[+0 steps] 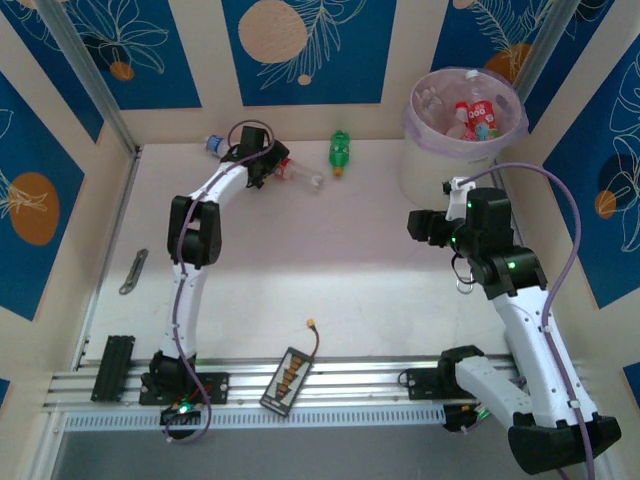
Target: Put the plastic bottles in the bin
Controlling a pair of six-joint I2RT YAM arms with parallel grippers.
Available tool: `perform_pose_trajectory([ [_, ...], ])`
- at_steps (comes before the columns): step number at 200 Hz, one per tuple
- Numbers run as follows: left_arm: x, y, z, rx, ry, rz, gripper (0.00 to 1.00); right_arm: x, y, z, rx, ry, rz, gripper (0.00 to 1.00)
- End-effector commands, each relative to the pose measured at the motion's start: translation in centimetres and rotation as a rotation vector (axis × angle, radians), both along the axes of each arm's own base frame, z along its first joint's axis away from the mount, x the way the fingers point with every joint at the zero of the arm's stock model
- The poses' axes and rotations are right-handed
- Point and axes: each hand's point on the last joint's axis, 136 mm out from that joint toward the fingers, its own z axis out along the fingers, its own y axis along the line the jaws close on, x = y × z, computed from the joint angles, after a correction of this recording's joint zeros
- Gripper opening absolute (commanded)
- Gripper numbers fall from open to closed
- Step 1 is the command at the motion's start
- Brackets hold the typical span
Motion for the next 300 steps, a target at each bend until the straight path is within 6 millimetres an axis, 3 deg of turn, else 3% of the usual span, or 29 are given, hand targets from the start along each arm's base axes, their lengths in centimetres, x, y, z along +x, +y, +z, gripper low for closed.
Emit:
perform_pose_trajectory([
  [1,-0.1,-0.4,-1.7,-0.021,0.044,0.010,0.85,-0.4,-0.7,0.2,-0.020,-0.027,-0.018,0.74],
  [50,-0.4,-0.7,-2.2,-0.014,0.051,-0.022,0.69,-0.7,-1.0,0.1,-0.022,-0.025,-0.030,0.75],
  [76,-1.1,-0.6,-2.1,-0.012,0.044,-0.040,0.66,-0.7,-1.0,-0.1,-0.020,-0.017,-0.030,0.75],
  [108,-2.6,-0.5,0.4,-0.019,-0.047,-0.078,0.60,-0.9,-0.6,-0.3,-0.005,-0.001,-0.019,0.75],
  [141,-5.0,-0.8,3.5,-0.057,-0.120,-0.122,0.59,-1.1,1.3,-0.4,0.036,0.017,0.029,0.75],
  [168,-7.7,-1.3,5.9,-0.088,-0.184,-0.185,0.59,-0.9,4.0,-0.9,0.052,0.049,0.095,0.75],
  [218,-14.9,-5.5,10.3,-0.146,-0.327,-0.388,0.55,-0.3,10.5,-2.5,0.087,0.174,0.262,0.78],
  [264,-22.4,-9.6,11.6,-0.189,-0.383,-0.524,0.54,0.3,15.7,-3.8,0.183,0.300,0.407,0.85],
  [300,-25.3,-11.3,13.2,-0.279,-0.438,-0.540,0.54,0.7,18.1,-5.9,0.228,0.386,0.461,0.86],
])
